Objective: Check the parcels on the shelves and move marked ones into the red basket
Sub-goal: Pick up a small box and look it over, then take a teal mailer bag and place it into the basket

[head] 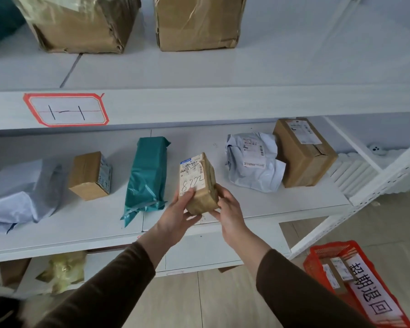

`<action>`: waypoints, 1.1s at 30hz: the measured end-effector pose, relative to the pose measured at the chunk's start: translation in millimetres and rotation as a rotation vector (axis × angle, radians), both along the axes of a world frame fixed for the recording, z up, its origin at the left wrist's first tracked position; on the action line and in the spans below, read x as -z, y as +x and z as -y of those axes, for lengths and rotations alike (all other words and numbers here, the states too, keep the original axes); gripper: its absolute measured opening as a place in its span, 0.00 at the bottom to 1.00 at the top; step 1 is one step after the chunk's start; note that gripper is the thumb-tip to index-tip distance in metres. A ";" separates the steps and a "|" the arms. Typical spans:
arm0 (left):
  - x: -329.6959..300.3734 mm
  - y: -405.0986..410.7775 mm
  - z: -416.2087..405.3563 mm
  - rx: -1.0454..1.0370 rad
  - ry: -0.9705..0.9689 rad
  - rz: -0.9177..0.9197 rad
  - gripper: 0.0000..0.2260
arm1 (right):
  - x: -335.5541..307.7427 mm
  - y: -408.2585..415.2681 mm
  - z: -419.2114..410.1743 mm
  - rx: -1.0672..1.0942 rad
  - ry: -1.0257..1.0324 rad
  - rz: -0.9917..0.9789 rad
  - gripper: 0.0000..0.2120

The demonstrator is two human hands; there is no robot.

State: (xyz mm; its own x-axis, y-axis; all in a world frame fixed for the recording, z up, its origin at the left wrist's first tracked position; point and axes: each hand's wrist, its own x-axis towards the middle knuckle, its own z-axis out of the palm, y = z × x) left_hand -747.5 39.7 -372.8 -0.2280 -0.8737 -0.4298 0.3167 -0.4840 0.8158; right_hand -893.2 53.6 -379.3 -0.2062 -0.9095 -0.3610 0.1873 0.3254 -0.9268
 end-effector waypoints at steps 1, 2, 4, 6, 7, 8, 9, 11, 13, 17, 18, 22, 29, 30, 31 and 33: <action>-1.0 -1.8 9.1 -0.006 -0.025 0.030 0.24 | 1.7 2.8 9.4 0.004 0.012 -0.043 0.19; -3.3 -4.8 17.4 -0.006 -0.051 0.060 0.26 | 4.2 5.0 19.4 0.002 0.018 -0.080 0.18; -6.8 -11.8 33.4 -0.023 -0.065 0.098 0.29 | 2.8 9.4 37.5 -0.008 0.033 -0.100 0.13; -4.6 -17.8 50.1 -0.031 -0.047 0.111 0.31 | 1.7 12.0 56.6 -0.019 0.067 -0.094 0.13; -2.5 -20.2 58.5 -0.032 -0.030 0.113 0.32 | 2.0 12.6 65.4 -0.031 0.079 -0.094 0.14; 0.5 -22.2 66.7 -0.029 -0.010 0.108 0.31 | 3.8 13.0 74.2 -0.041 0.088 -0.100 0.15; 4.5 -22.5 74.6 -0.022 0.008 0.110 0.29 | 7.5 13.0 82.9 -0.044 0.083 -0.113 0.15; 16.0 -20.6 90.2 -0.006 0.016 0.146 0.27 | 14.6 12.4 98.0 -0.042 0.067 -0.130 0.14; 30.2 -16.3 104.4 0.046 -0.017 0.150 0.28 | 17.2 12.4 108.0 -0.018 0.067 -0.144 0.15; 36.1 -13.5 120.6 0.105 -0.041 0.171 0.28 | 16.1 14.1 120.2 0.041 0.070 -0.224 0.17; 33.4 -14.1 121.1 0.114 -0.036 0.183 0.28 | 18.4 13.6 122.2 0.058 0.077 -0.252 0.18; 23.5 -9.1 118.2 0.126 -0.048 0.273 0.30 | 28.3 18.9 120.2 0.078 0.052 -0.533 0.21; 4.4 71.4 122.1 -0.201 -0.355 0.651 0.29 | 1.1 91.4 86.2 -0.195 -0.364 -0.772 0.25; 4.6 87.0 122.8 -0.263 -0.324 0.668 0.28 | -7.3 103.8 83.6 -0.276 -0.267 -0.682 0.26; 8.0 101.8 124.8 -0.309 -0.267 0.662 0.28 | -11.6 114.3 83.6 -0.327 -0.147 -0.566 0.27; 14.2 127.1 126.5 -0.294 -0.076 0.645 0.31 | -14.8 129.4 85.9 -0.358 0.056 -0.331 0.26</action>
State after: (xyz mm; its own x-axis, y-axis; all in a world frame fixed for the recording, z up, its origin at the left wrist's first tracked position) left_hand -620.4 -86.8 -387.0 0.3008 -0.8927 -0.3355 -0.1314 -0.3873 0.9126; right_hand -763.9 -32.3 -364.5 0.0038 -0.9255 -0.3788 -0.2468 0.3663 -0.8972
